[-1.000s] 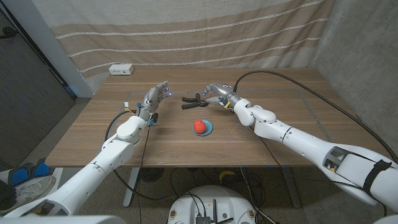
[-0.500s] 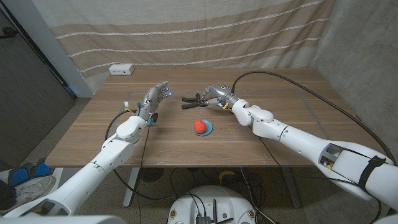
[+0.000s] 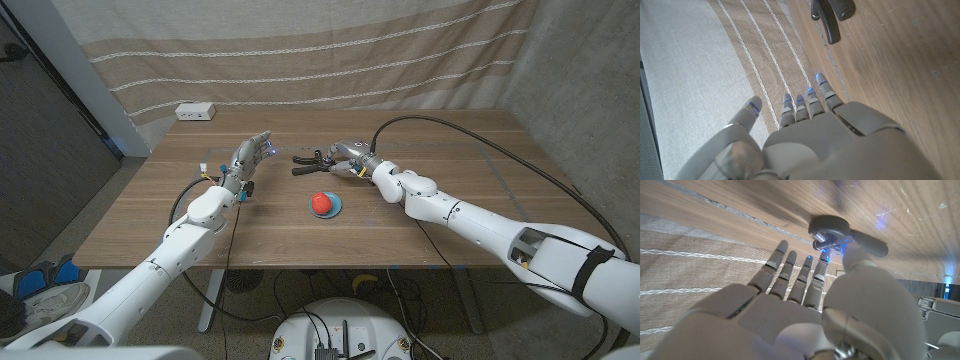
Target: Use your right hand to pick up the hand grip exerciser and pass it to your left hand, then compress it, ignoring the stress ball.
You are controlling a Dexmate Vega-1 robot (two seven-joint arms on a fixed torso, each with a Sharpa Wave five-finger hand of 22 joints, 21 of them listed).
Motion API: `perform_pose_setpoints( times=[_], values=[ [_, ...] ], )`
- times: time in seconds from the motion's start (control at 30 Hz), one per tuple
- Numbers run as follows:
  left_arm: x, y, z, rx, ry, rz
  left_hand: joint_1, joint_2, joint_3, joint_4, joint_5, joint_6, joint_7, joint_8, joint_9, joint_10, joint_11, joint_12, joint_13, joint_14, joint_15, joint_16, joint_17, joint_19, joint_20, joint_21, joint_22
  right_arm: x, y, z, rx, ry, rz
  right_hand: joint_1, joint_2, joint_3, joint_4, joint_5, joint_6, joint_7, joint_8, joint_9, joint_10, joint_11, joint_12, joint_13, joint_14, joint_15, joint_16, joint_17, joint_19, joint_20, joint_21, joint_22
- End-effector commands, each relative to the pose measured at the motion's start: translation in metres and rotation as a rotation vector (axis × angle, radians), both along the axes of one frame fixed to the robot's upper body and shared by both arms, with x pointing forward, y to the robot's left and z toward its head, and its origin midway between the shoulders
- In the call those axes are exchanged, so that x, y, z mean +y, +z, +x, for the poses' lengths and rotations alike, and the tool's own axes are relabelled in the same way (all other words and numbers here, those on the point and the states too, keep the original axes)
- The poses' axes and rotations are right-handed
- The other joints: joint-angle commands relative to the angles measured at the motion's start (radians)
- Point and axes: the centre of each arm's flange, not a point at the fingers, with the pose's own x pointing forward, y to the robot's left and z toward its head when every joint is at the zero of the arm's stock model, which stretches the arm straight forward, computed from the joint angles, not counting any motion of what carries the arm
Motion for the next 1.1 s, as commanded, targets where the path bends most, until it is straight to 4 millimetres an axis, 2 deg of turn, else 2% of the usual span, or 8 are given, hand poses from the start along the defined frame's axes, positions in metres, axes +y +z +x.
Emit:
perform_pose_setpoints(
  times=[0.03,0.27,0.77,0.93,1.03,1.07,1.1],
  values=[
    [-0.001,0.001,0.0,0.004,-0.002,-0.001,-0.012,0.025,0.008,-0.003,0.001,0.008,0.0,0.004,0.002,0.005,-0.001,-0.001,0.004,0.009,-0.001,-0.002,0.002,0.001,0.004,-0.001,0.005,-0.001,-0.005,0.01,0.027,-0.05,-0.029,-0.001,0.014,-0.017,0.003,-0.002,0.004,-0.004,-0.004,0.004,-0.027,0.006,-0.013,0.004,-0.019,-0.166,0.001,0.008,-0.008,-0.003,0.005,0.003],
    [-0.001,0.002,0.001,0.002,-0.004,0.004,-0.013,0.024,0.008,-0.003,0.001,0.012,0.002,0.005,0.003,0.004,0.0,-0.002,0.004,0.009,-0.002,-0.002,0.002,0.001,0.004,-0.002,0.005,-0.001,-0.008,0.015,0.033,-0.076,-0.048,-0.004,0.013,-0.031,0.007,-0.004,-0.008,-0.006,-0.012,0.004,-0.059,0.006,-0.028,0.004,-0.044,-0.162,-0.006,0.012,-0.017,-0.003,0.002,0.003],
    [0.001,0.003,0.001,0.003,-0.009,0.008,-0.018,0.023,0.01,-0.005,0.001,0.014,0.001,0.003,0.003,0.002,-0.005,-0.002,0.004,0.009,-0.001,-0.002,0.002,0.002,0.005,-0.005,0.005,0.004,-0.014,0.025,0.055,-0.111,-0.092,-0.005,0.019,-0.04,0.01,-0.003,0.004,-0.015,-0.011,0.004,-0.056,0.005,-0.028,0.004,-0.052,-0.164,-0.007,0.015,-0.02,-0.005,0.002,0.003],
    [0.002,0.003,0.0,0.0,-0.01,0.017,-0.019,0.023,0.01,-0.005,0.001,0.015,0.0,0.003,0.003,0.0,-0.005,-0.003,0.004,0.01,0.0,-0.002,0.002,0.003,0.005,-0.006,0.005,0.007,-0.015,0.028,0.098,-0.156,-0.142,-0.015,0.035,-0.053,0.019,-0.001,0.007,-0.024,-0.016,0.005,-0.09,0.01,-0.041,0.005,-0.099,-0.14,-0.025,0.017,-0.051,0.0,-0.009,0.003],
    [0.002,0.004,0.0,0.001,-0.009,0.016,-0.019,0.022,0.01,-0.006,0.001,0.014,-0.001,0.002,0.003,-0.001,-0.005,-0.003,0.004,0.01,-0.001,-0.002,0.002,0.003,0.005,-0.006,0.005,0.008,-0.016,0.029,0.107,-0.178,-0.16,-0.02,0.045,-0.059,0.022,0.0,0.032,-0.033,-0.01,0.005,-0.105,0.007,-0.047,0.005,-0.118,-0.135,-0.034,0.017,-0.062,0.001,-0.013,0.002],
    [0.002,0.004,0.0,0.001,-0.01,0.015,-0.019,0.021,0.01,-0.006,0.001,0.014,-0.001,0.002,0.003,-0.002,-0.004,-0.004,0.004,0.01,-0.001,-0.002,0.002,0.003,0.005,-0.006,0.005,0.008,-0.017,0.03,0.106,-0.18,-0.163,-0.02,0.053,-0.063,0.021,0.002,0.085,-0.035,0.008,0.006,-0.109,0.003,-0.047,0.005,-0.121,-0.135,-0.037,0.015,-0.064,0.0,-0.013,0.002],
    [0.002,0.004,0.0,0.001,-0.01,0.015,-0.019,0.021,0.01,-0.007,0.001,0.014,-0.001,0.002,0.003,-0.002,-0.004,-0.004,0.004,0.01,-0.001,-0.002,0.002,0.003,0.005,-0.006,0.005,0.008,-0.017,0.03,0.105,-0.184,-0.165,-0.018,0.055,-0.064,0.019,0.003,0.099,-0.038,0.012,0.006,-0.11,0.001,-0.047,0.004,-0.122,-0.135,-0.037,0.015,-0.064,0.0,-0.013,0.002]
  ],
)
